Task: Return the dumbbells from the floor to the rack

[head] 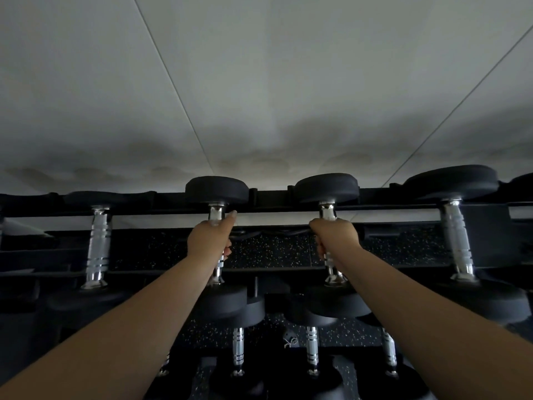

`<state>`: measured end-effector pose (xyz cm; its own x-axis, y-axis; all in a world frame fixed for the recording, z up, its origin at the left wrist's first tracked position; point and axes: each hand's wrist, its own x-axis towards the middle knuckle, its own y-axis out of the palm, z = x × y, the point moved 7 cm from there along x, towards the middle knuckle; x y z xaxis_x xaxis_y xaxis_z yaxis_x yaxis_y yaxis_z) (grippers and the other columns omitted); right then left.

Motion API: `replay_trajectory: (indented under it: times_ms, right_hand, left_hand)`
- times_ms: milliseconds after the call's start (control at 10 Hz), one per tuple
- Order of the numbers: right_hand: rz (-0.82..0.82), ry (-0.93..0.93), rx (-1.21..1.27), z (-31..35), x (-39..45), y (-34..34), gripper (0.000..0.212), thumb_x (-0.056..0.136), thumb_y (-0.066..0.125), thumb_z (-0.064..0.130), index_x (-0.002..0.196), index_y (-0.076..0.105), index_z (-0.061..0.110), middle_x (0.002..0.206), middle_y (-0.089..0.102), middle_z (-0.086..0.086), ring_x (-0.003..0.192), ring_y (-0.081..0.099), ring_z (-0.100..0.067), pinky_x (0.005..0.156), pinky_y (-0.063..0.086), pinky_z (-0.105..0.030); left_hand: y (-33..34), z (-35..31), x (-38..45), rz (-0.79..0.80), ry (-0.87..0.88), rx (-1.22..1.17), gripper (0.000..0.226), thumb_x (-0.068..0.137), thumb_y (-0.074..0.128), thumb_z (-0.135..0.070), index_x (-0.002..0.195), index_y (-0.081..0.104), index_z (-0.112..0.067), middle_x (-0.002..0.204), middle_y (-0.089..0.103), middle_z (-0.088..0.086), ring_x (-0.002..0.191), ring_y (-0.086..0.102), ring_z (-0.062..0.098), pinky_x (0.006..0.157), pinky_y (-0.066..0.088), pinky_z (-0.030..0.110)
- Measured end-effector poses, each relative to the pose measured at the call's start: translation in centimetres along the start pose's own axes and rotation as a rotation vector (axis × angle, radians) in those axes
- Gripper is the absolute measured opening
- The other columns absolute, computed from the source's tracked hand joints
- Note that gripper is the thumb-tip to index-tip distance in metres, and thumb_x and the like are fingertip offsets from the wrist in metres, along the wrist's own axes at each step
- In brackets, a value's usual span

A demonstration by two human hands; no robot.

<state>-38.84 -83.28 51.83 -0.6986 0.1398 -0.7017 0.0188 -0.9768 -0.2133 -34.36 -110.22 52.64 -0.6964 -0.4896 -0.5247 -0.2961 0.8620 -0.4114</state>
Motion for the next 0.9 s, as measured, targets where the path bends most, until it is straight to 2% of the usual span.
replay_trajectory:
  times_ms: [100, 200, 400, 500, 600, 700, 800, 900]
  right_hand:
    - [0.011, -0.145, -0.116, 0.4, -0.1, -0.5, 0.022, 0.082, 0.065, 0.033, 0.085, 0.056, 0.014, 0.057, 0.056, 0.0, 0.036, 0.049, -0.01, 0.043, 0.045, -0.025]
    - [0.021, -0.233, -0.244, 0.2, -0.7, -1.0, 0.028, 0.084, 0.064, 0.036, 0.1, 0.052, 0.017, 0.068, 0.062, -0.001, 0.04, 0.055, -0.005, 0.038, 0.043, -0.019]
    - [0.04, -0.27, -0.339, 0.2, -1.9, -1.3, 0.047, 0.085, 0.065, 0.023, 0.125, 0.043, 0.013, 0.086, 0.062, -0.002, 0.064, 0.065, -0.014, 0.053, 0.05, -0.026]
    - [0.02, -0.325, -0.428, 0.4, -3.0, -1.9, 0.057, 0.084, 0.065, 0.02, 0.133, 0.038, 0.012, 0.092, 0.061, -0.004, 0.071, 0.062, -0.017, 0.057, 0.048, -0.029]
    - [-0.014, -0.356, -0.502, 0.4, -4.9, -2.6, 0.066, 0.083, 0.066, 0.024, 0.139, 0.032, 0.019, 0.105, 0.063, -0.008, 0.075, 0.062, -0.021, 0.06, 0.047, -0.03]
    - [-0.033, -0.43, -0.503, 0.6, -7.2, -2.7, 0.069, 0.081, 0.068, 0.025, 0.139, 0.032, 0.023, 0.121, 0.059, -0.011, 0.092, 0.063, -0.026, 0.077, 0.055, -0.041]
    - [-0.065, -0.486, -0.526, 0.8, -9.8, -2.5, 0.07, 0.078, 0.07, 0.024, 0.139, 0.035, 0.022, 0.129, 0.055, -0.013, 0.101, 0.058, -0.026, 0.085, 0.053, -0.044]
    - [-0.087, -0.541, -0.509, 0.8, -12.2, -2.1, 0.073, 0.076, 0.072, 0.024, 0.14, 0.035, 0.022, 0.134, 0.051, -0.015, 0.112, 0.055, -0.03, 0.091, 0.05, -0.049]
  left_hand:
    - [-0.3, -0.7, -0.4, 0.044, 0.153, 0.109, 0.04, 0.086, 0.059, -0.045, 0.098, 0.056, -0.006, 0.072, 0.063, 0.007, 0.052, 0.06, 0.012, 0.046, 0.043, 0.021]
    - [-0.6, -0.4, -0.9, 0.098, 0.205, 0.212, 0.036, 0.089, 0.061, -0.031, 0.112, 0.047, -0.007, 0.087, 0.062, 0.006, 0.065, 0.062, 0.015, 0.053, 0.045, 0.026]
    - [-1.6, -1.0, -2.4, 0.101, 0.327, 0.392, 0.046, 0.085, 0.067, -0.021, 0.122, 0.043, -0.008, 0.101, 0.061, 0.006, 0.079, 0.056, 0.013, 0.06, 0.039, 0.019]
    - [-2.3, -1.2, -3.3, 0.126, 0.397, 0.439, 0.05, 0.084, 0.068, -0.019, 0.126, 0.043, -0.012, 0.114, 0.061, 0.007, 0.088, 0.056, 0.014, 0.072, 0.042, 0.023]
    - [-3.6, -1.2, -4.6, 0.188, 0.462, 0.478, 0.062, 0.083, 0.069, -0.02, 0.136, 0.037, -0.019, 0.129, 0.057, 0.007, 0.104, 0.06, 0.02, 0.081, 0.046, 0.028]
    - [-5.3, -1.0, -6.1, 0.202, 0.511, 0.515, 0.069, 0.083, 0.069, -0.03, 0.141, 0.033, -0.025, 0.139, 0.051, 0.006, 0.119, 0.055, 0.023, 0.095, 0.046, 0.037]
    - [-7.3, -0.7, -7.9, 0.18, 0.554, 0.523, 0.072, 0.082, 0.068, -0.036, 0.143, 0.031, -0.026, 0.141, 0.05, 0.007, 0.122, 0.052, 0.025, 0.099, 0.042, 0.037]
    - [-8.9, -0.7, -8.9, 0.175, 0.582, 0.497, 0.072, 0.083, 0.067, -0.034, 0.144, 0.029, -0.026, 0.143, 0.047, 0.006, 0.123, 0.051, 0.025, 0.101, 0.044, 0.041]
